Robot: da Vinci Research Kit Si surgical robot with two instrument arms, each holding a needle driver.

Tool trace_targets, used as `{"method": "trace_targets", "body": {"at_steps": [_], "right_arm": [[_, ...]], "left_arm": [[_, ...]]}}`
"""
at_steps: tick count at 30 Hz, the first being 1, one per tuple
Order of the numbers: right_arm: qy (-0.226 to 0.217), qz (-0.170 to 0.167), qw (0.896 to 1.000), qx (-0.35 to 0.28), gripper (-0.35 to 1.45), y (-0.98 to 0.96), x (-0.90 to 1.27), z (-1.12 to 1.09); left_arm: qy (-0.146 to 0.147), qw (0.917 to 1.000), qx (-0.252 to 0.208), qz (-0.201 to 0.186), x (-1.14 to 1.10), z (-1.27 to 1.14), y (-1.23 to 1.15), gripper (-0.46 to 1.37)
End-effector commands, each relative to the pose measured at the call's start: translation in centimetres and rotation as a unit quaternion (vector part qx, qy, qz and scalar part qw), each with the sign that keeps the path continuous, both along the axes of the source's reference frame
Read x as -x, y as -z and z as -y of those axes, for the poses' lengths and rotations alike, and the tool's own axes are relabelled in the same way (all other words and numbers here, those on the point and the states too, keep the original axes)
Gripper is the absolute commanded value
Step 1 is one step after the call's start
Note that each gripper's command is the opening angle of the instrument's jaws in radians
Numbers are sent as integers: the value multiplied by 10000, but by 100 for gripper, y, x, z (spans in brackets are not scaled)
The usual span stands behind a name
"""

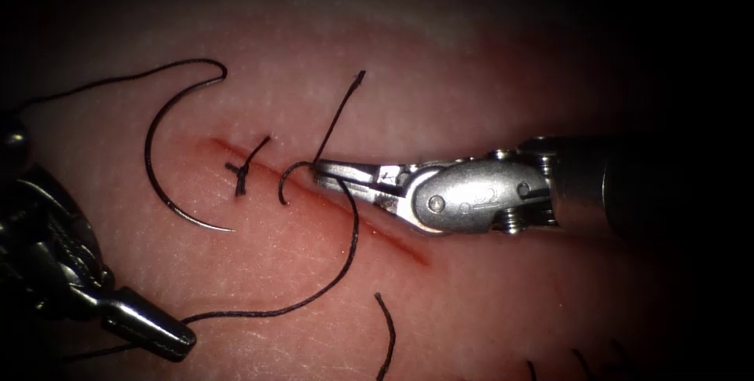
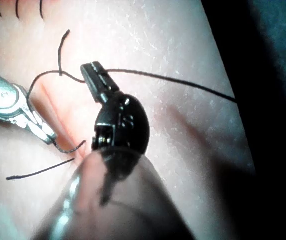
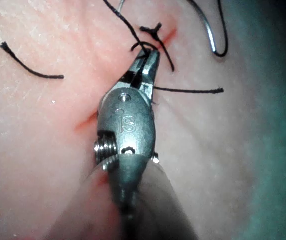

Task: Wound Closure
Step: Grab the suture with the left gripper, then wrap the suture twice counter-clockwise around the right gripper

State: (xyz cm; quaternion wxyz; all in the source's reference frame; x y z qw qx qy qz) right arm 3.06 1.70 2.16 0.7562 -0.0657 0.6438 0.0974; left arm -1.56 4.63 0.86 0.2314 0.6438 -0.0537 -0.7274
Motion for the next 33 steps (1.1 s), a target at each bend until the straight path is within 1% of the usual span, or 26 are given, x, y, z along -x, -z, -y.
{"method": "trace_targets", "body": {"at_steps": [1, 4, 6, 8, 12, 19, 20, 21, 22, 23, 24, 25, 27, 29, 33], "right_arm": [[-4, -2, 10000, -2, -35, 1, 0, 1], [-13, -14, 10000, -60, -35, 5, 0, 5], [-17, -20, 10000, -90, -35, 9, 0, 9], [-21, -26, 9999, -120, -35, 12, 0, 12], [-24, -33, 9999, -157, -35, 19, -1, 16], [-33, -46, 9997, -235, -35, 27, -1, 18], [-34, -46, 9997, -239, -8, 29, -1, 18], [-44, -57, 9995, -300, 14, 30, -1, 18], [-35, -44, 9995, -310, 42, 32, -1, 18], [-52, -58, 9994, -339, 54, 32, -1, 17], [-98, -74, 9993, -339, 75, 34, -1, 16], [-121, -91, 9993, -337, 83, 34, -1, 16], [-234, -119, 9991, -334, 105, 37, -1, 14], [-258, -135, 9990, -338, 110, 39, 0, 13], [-252, -136, 9990, -353, 110, 41, 3, 11]], "left_arm": [[93, 10000, 27, 22, -3, -4, 2, -35], [259, 9996, 95, 66, -9, -15, 7, -35], [507, 9986, 67, 133, -15, -25, 10, -35], [662, 9976, 37, 205, -19, -30, 11, -35], [861, 9961, 26, 197, -28, -37, 9, -35], [1111, 9937, 31, 146, -42, -44, 2, -35], [1145, 9933, 31, 138, -45, -46, 1, -35], [1199, 9927, 29, 151, -48, -48, 0, -35], [1252, 9920, 28, 165, -51, -50, -1, -35], [1279, 9916, 28, 173, -52, -51, -2, -35], [1318, 9911, 29, 181, -56, -52, -3, -35], [1330, 9909, 29, 183, -57, -53, -3, -35], [1362, 9905, 34, 166, -63, -54, -5, -35], [1375, 9904, 36, 158, -66, -55, -5, -35], [1370, 9905, 39, 142, -72, -54, -5, -35]]}}
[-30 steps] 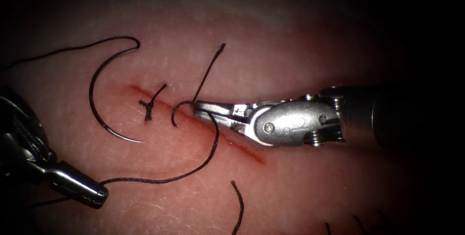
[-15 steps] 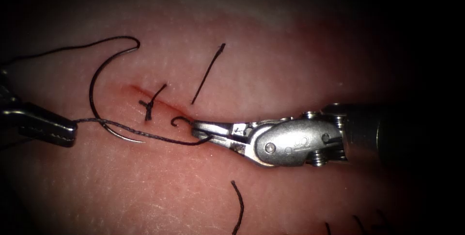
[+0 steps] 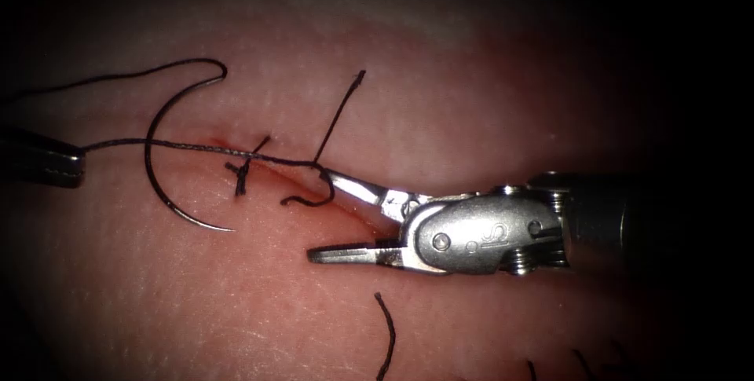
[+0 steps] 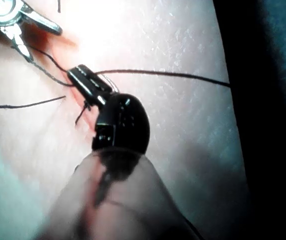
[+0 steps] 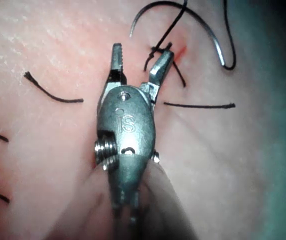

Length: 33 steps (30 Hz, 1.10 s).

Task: Wound Closure
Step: Wrap the suture twice counter-clockwise around the right gripper

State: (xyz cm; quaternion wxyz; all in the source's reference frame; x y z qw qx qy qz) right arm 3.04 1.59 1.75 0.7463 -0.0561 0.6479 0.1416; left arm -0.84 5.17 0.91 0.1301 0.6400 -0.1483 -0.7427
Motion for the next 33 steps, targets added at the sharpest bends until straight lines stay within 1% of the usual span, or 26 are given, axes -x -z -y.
{"method": "trace_targets", "body": {"at_steps": [1, 9, 12, 13, 14, 15, 16, 18, 20, 21, 23, 30, 33], "right_arm": [[30, -5, 10000, -12, 110, 0, 2, -1], [32, 20, 9999, -106, 100, 11, 23, -18], [22, 105, 9999, -54, 88, 16, 32, -31], [27, 118, 9999, -45, 74, 17, 35, -36], [40, 123, 9999, -41, 43, 19, 38, -42], [48, 129, 9999, -24, 19, 20, 39, -44], [52, 143, 9999, -29, -35, 21, 41, -52], [50, 159, 9999, -21, -35, 22, 41, -57], [34, 175, 9998, -58, -35, 22, 39, -68], [31, 176, 9998, -62, -35, 21, 38, -69], [22, 185, 9998, -47, -35, 19, 32, -76], [2, 132, 9999, -34, -35, 5, 14, -89], [36, 57, 10000, -8, -35, -6, 5, -96]], "left_arm": [[-14, 10000, 3, -7, -1, 1, 0, -35], [-4, 10000, 15, -19, 0, 3, -1, -35], [1, 10000, 18, -22, 1, 4, -1, -35], [4, 10000, 20, -23, 2, 4, -1, -35], [6, 10000, 23, -25, 3, 5, -1, -35], [9, 10000, 24, -27, 3, 5, -1, -35], [30, 10000, 32, -25, 5, 7, -2, -35], [0, 10000, 35, -26, 7, 9, -2, -35], [-161, 9998, 44, -75, 15, 16, -3, -35], [-177, 9998, 45, -73, 16, 17, -3, -35], [-278, 9996, 51, -78, 24, 24, -3, -35], [-398, 9992, 19, -15, 43, 28, 2, -35], [-492, 9988, 33, -38, 51, 28, 3, -35]]}}
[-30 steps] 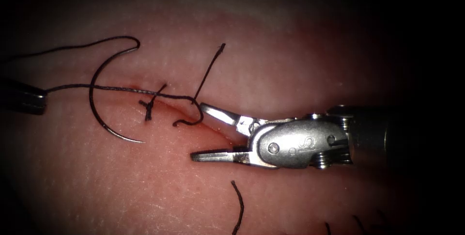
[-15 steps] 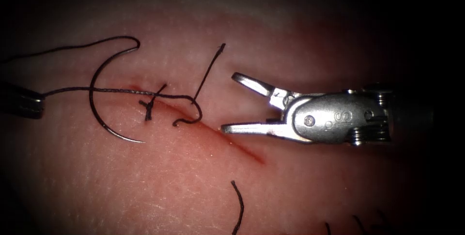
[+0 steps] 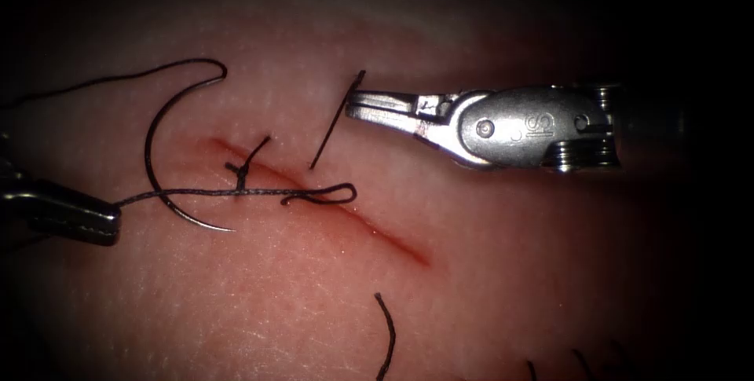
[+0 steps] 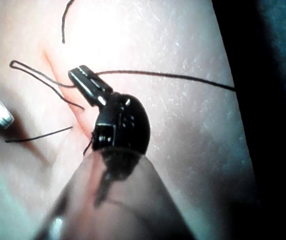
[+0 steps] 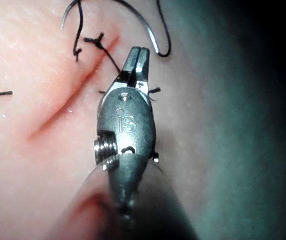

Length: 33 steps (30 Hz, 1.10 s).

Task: Wound Closure
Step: Wrap the suture twice counter-clockwise around the right gripper

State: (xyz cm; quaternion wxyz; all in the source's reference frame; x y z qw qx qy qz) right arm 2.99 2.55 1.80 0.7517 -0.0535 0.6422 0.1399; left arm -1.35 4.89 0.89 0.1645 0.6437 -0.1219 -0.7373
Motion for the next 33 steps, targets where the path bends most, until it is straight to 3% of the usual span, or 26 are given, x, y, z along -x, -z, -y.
{"method": "trace_targets", "body": {"at_steps": [1, 8, 18, 27, 33], "right_arm": [[-9, -13, 10000, 20, -35, -4, -4, -1], [84, -83, 9998, 129, -35, -29, -36, 6], [279, -132, 9994, 178, -35, -37, -76, 20], [371, -195, 9989, 199, -35, -32, -85, 33], [433, -228, 9986, 193, -35, -23, -86, 41]], "left_arm": [[-77, 10000, 5, -27, 3, 1, 0, -35], [-215, 9998, 3, 14, 17, 0, 3, -35], [-212, 9997, -87, 98, 34, -23, 7, -35], [-238, 9995, -125, 162, 34, -57, 3, -35], [-200, 9997, -111, 91, 28, -79, -15, -35]]}}
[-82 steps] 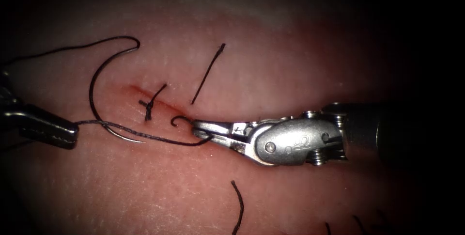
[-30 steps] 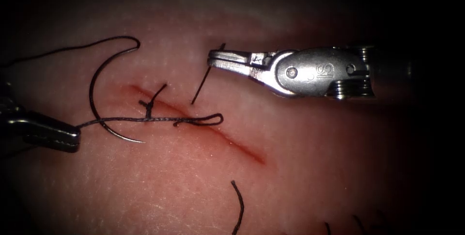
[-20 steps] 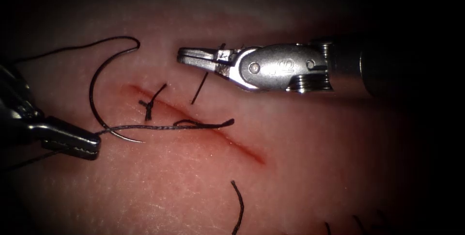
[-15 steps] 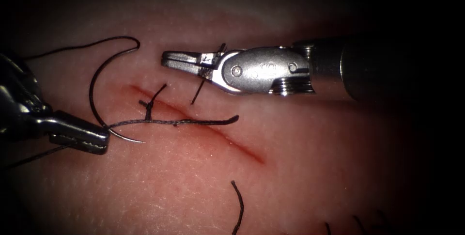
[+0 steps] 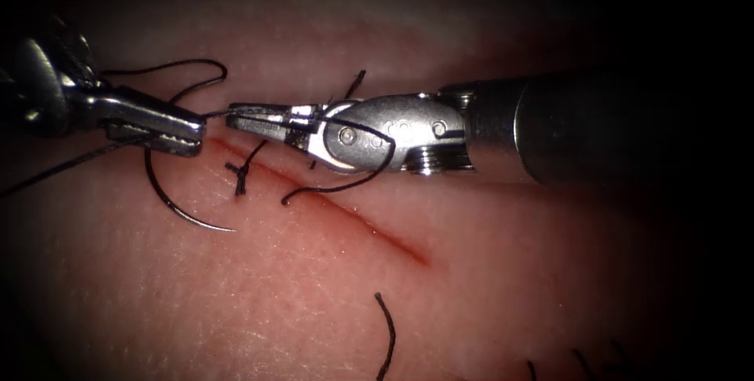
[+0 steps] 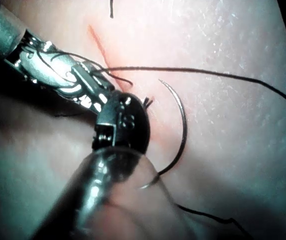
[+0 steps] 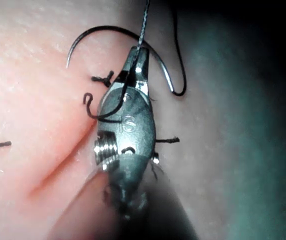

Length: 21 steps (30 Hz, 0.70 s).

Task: Wound Closure
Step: Wrap the suture twice counter-clockwise around the right gripper

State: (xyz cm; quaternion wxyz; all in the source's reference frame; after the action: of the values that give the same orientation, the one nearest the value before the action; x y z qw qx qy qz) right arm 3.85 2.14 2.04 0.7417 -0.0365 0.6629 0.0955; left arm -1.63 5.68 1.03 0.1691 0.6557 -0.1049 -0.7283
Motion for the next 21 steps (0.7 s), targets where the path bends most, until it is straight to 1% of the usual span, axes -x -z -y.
{"method": "trace_targets", "body": {"at_steps": [1, 9, 14, 21], "right_arm": [[18, -39, 10000, 2, -35, 2, 0, 2], [101, -145, 9998, -5, -35, 14, -2, 10], [114, -161, 9998, -5, -35, 15, -2, 11], [119, -166, 9998, -5, -35, 16, -2, 12]], "left_arm": [[0, 10000, -30, -29, 0, -4, -4, -35], [84, 9999, -97, -78, 3, -32, -29, -35], [133, 9997, -132, -130, 4, -44, -40, -35], [193, 9994, -220, -167, 9, -39, -61, -35]]}}
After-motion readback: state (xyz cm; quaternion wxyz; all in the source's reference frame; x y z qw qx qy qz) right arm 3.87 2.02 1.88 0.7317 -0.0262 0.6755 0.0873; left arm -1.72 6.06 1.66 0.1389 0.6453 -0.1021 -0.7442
